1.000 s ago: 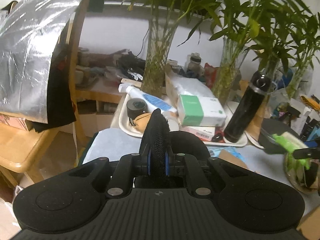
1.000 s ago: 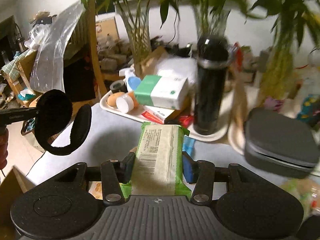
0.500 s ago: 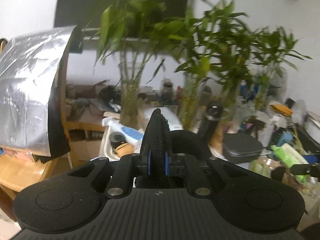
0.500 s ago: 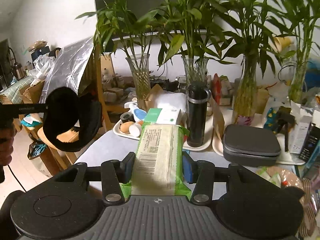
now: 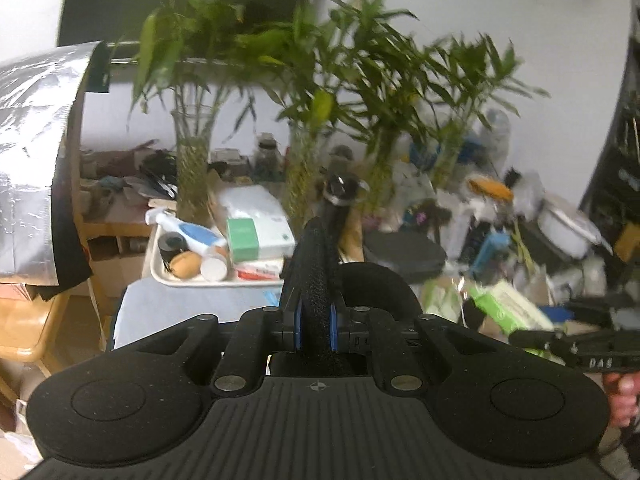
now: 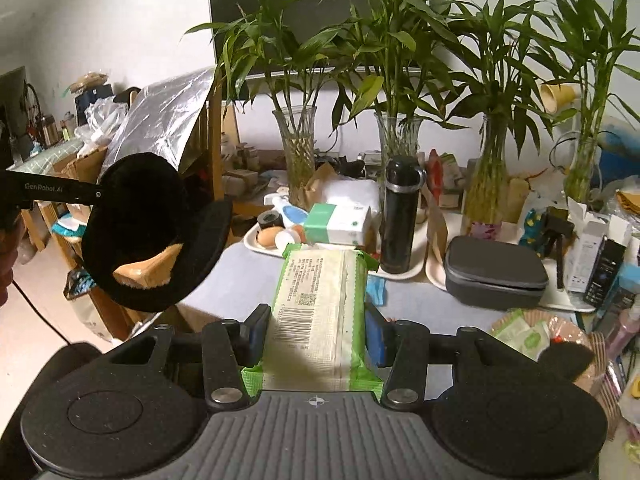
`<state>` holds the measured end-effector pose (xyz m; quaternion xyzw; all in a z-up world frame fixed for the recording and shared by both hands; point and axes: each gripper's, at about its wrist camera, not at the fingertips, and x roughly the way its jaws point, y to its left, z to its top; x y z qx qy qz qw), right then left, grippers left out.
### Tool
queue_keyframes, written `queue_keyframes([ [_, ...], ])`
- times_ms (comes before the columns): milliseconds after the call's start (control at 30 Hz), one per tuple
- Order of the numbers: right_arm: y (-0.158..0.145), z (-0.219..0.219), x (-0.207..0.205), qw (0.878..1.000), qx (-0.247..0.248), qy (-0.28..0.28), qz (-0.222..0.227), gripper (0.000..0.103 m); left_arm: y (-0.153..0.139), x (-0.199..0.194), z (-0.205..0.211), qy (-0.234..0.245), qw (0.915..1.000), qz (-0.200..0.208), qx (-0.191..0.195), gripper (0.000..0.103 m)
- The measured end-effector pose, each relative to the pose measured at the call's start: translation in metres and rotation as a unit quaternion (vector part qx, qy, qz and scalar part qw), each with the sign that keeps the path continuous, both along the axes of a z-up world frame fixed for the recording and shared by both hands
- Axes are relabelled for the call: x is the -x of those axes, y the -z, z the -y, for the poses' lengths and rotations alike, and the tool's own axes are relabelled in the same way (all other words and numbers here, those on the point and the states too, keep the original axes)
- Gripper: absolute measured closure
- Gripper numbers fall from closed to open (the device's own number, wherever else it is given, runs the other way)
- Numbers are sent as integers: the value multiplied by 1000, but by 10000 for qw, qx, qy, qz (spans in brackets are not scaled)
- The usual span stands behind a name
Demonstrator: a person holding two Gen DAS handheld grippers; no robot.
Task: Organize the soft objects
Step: 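Drop the black pad into the box with the left gripper while the right drops the green pack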
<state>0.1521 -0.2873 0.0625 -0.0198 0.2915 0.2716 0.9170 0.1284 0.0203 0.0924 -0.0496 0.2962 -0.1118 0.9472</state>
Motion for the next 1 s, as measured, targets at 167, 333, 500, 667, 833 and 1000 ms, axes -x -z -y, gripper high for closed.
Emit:
queue_keyframes([
  [167, 13, 0, 17, 9999, -48, -22, -97, 52, 19, 10, 6, 246, 9991, -357, -10, 91],
  [333, 21, -11, 29, 9999, 94, -58, -69, 52, 45, 10, 4, 275, 9961, -805, 231, 88],
  [500, 25, -15, 34, 9999, 90, -42, -119, 52, 80, 2, -1, 166, 9866, -1524, 551, 59],
  [667, 30, -14, 43, 9998, 106, 41, -157, 52, 82, 20, -14, -100, 9890, -1298, 706, 34],
  [833, 35, -10, 44, 9995, 106, 153, -245, 52, 72, 39, -16, -186, 9942, -908, 548, 34],
  [1000, 39, -15, 42, 9992, 108, 174, -348, 52, 66, 51, -6, -152, 9980, -589, 154, 34],
])
